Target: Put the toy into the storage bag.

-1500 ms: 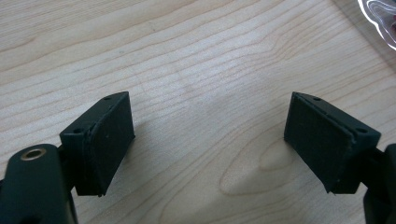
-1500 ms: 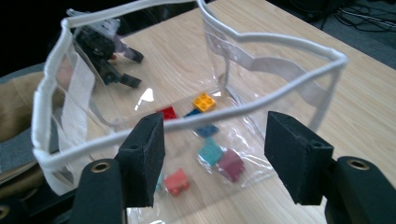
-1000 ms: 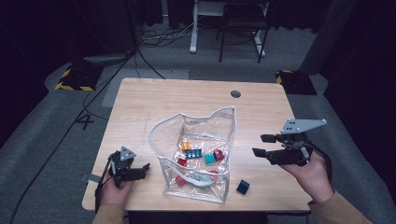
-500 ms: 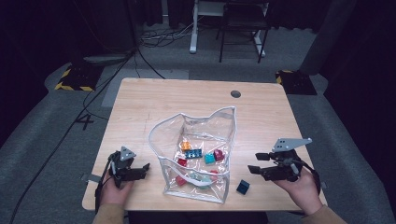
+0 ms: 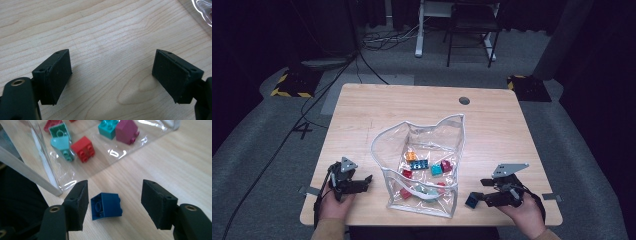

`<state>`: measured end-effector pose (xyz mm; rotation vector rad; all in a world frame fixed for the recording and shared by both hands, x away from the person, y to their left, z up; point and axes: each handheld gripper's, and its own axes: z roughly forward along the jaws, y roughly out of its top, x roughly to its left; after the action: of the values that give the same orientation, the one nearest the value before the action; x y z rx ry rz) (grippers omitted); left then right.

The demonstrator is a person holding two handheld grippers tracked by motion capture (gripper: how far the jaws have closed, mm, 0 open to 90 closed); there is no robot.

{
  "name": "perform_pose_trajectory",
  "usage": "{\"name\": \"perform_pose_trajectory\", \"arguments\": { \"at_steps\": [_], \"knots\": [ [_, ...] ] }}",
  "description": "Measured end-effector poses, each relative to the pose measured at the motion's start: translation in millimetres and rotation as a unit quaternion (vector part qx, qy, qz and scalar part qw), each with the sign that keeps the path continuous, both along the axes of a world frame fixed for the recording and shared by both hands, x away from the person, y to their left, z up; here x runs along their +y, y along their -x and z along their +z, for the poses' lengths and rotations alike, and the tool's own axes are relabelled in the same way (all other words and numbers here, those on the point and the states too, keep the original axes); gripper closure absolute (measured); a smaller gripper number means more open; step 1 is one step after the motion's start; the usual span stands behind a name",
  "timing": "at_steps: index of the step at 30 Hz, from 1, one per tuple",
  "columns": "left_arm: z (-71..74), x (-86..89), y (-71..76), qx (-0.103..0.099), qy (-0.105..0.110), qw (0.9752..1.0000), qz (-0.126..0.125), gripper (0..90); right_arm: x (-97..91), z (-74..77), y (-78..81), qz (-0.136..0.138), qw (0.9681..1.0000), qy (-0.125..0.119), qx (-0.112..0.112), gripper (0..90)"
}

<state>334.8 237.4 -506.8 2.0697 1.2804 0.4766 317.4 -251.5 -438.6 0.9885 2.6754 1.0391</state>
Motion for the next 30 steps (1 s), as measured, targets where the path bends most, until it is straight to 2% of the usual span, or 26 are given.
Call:
{"name": "perform_pose_trajectory", "arguments": {
  "at_steps": [4, 8, 17, 20, 25, 30],
  "knots": [
    [0.0, 0.0, 0.0, 0.0, 0.0, 1.0, 0.0, 16.2, 3.4, -11.9, 2.5, 0.006, 0.9998, 0.018, 0.001, 39.1],
    [0.0, 0.0, 0.0, 0.0, 0.0, 1.0, 0.0, 16.2, 4.6, -22.0, 2.7, 0.008, 0.9997, 0.019, 0.011, 38.6],
    [0.0, 0.0, 0.0, 0.0, 0.0, 1.0, 0.0, 16.2, 12.9, -38.8, 4.8, 0.02, 0.9986, 0.047, 0.012, 37.5],
    [0.0, 0.0, 0.0, 0.0, 0.0, 1.0, 0.0, 16.2, 14.9, -42.0, 5.9, 0.022, 0.9983, 0.053, 0.007, 39.2],
    [0.0, 0.0, 0.0, 0.0, 0.0, 1.0, 0.0, 16.2, 19.5, -42.8, 10.3, 0.026, 0.9966, 0.077, -0.016, 47.6],
    [0.0, 0.0, 0.0, 0.0, 0.0, 1.0, 0.0, 16.2, 21.5, -41.7, 10.9, 0.026, 0.9967, 0.076, -0.014, 48.0]
  ]
}}
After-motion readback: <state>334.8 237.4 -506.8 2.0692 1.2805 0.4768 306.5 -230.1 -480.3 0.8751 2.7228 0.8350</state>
